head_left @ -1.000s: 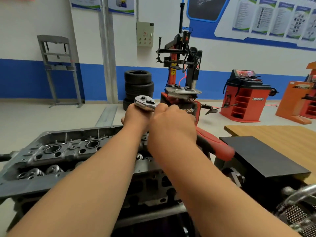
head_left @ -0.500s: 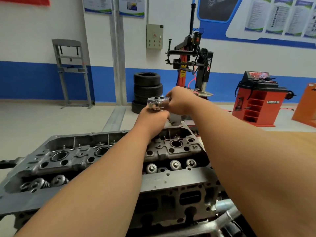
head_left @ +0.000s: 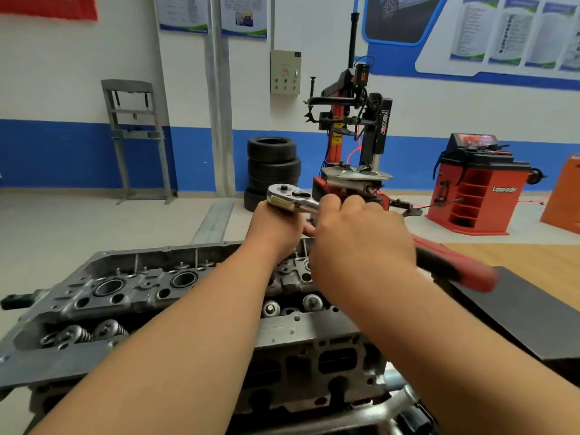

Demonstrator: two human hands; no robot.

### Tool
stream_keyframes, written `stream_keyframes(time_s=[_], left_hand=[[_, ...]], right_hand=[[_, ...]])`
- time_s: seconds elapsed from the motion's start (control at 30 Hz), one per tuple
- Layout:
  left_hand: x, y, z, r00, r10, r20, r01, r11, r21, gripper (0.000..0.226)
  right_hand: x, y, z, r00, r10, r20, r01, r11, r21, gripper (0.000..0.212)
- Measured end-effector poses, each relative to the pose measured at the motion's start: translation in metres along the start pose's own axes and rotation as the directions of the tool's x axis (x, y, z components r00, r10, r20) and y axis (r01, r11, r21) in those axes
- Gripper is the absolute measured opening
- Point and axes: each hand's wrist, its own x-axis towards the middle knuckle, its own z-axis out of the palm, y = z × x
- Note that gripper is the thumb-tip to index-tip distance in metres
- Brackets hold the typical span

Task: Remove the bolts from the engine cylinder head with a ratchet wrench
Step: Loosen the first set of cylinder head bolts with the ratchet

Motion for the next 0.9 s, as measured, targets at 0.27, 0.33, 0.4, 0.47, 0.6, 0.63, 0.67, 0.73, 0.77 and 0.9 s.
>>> stream_keyframes(time_s=[0.27, 0.33, 0.4, 0.47, 0.6, 0.63, 0.67, 0.73, 0.77, 0.9], left_hand=[[0.002, -0.01, 0.0, 0.996, -0.093, -0.014, 0.084, 0.944, -0.318, 0.008], [0.002, -0.014, -0.001, 0.992, -0.122, 0.026, 0.122, 0.91, -0.397, 0.019], [-0.001, -0.014, -0.003, 0.993, -0.105, 0.06, 0.121, 0.895, -0.428, 0.018], [-0.001, -0.013, -0.004, 0.989, -0.13, 0.073, 0.149, 0.882, -0.447, 0.01], [-0.001, -0.014, -0.002, 0.987, -0.154, 0.05, 0.161, 0.91, -0.382, 0.022], [-0.001, -0.014, -0.001, 0.988, -0.147, 0.044, 0.152, 0.916, -0.371, 0.024], [-0.001, -0.014, -0.001, 0.99, -0.134, 0.04, 0.14, 0.921, -0.363, 0.024], [-0.001, -0.015, 0.001, 0.992, -0.12, 0.031, 0.124, 0.933, -0.337, 0.023], [0.0, -0.015, 0.003, 0.992, -0.123, 0.018, 0.122, 0.94, -0.32, 0.023], [0.003, -0.017, 0.005, 0.996, -0.03, -0.081, 0.011, 0.976, -0.216, 0.03]], right_hand=[[0.031, 0.012, 0.005, 0.997, 0.029, 0.068, -0.036, 0.994, 0.1, 0.022], [0.051, 0.024, 0.015, 0.997, 0.021, 0.072, -0.033, 0.984, 0.173, 0.016], [0.072, 0.027, 0.022, 0.992, 0.048, 0.118, -0.078, 0.962, 0.26, 0.008], [0.093, 0.021, 0.027, 0.978, 0.079, 0.193, -0.133, 0.95, 0.281, 0.011], [0.111, 0.009, 0.034, 0.967, 0.074, 0.245, -0.113, 0.982, 0.15, 0.011], [0.108, 0.011, 0.033, 0.966, 0.081, 0.246, -0.116, 0.985, 0.13, 0.014], [0.101, 0.014, 0.032, 0.966, 0.097, 0.241, -0.13, 0.984, 0.122, 0.02], [0.078, 0.017, 0.025, 0.96, 0.157, 0.234, -0.179, 0.981, 0.073, 0.044], [0.063, 0.015, 0.021, 0.96, 0.185, 0.211, -0.199, 0.979, 0.044, 0.052], [-0.001, -0.007, 0.008, 0.999, 0.042, -0.015, -0.043, 0.998, -0.04, 0.054]])
